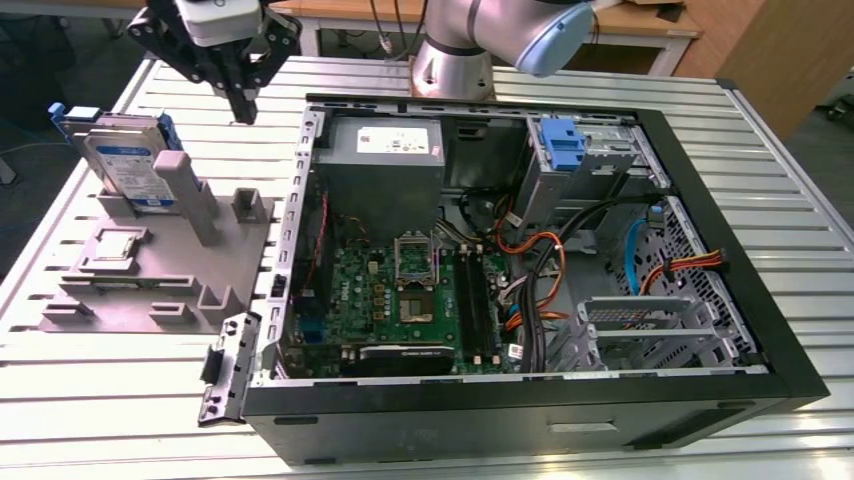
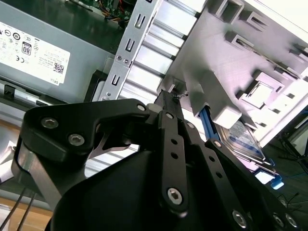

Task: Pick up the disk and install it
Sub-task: 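Reach for the disk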

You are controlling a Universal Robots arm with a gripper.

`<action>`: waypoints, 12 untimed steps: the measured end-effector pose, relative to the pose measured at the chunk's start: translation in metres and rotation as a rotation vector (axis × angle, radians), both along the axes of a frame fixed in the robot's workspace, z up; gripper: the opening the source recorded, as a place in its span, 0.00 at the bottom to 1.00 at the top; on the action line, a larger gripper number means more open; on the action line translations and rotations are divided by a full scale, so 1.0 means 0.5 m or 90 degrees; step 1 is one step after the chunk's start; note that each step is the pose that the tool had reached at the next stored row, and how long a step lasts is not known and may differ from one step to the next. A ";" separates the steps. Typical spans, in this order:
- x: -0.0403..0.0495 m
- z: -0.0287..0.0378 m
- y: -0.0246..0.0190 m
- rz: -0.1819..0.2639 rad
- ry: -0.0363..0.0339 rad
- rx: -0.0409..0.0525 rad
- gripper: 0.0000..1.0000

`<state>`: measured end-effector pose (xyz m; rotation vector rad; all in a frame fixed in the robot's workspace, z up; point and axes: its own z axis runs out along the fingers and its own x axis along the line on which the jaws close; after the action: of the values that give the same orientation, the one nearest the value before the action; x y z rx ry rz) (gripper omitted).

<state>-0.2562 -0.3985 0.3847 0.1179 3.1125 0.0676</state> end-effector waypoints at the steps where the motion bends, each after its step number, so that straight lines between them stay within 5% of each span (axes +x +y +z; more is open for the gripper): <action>1: -0.001 0.000 0.0000 0.000 0.0000 0.0000 0.10; 12: -0.010 -0.001 0.0001 0.000 0.0000 0.0000 0.10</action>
<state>-0.2614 -0.3984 0.3843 0.1178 3.1126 0.0676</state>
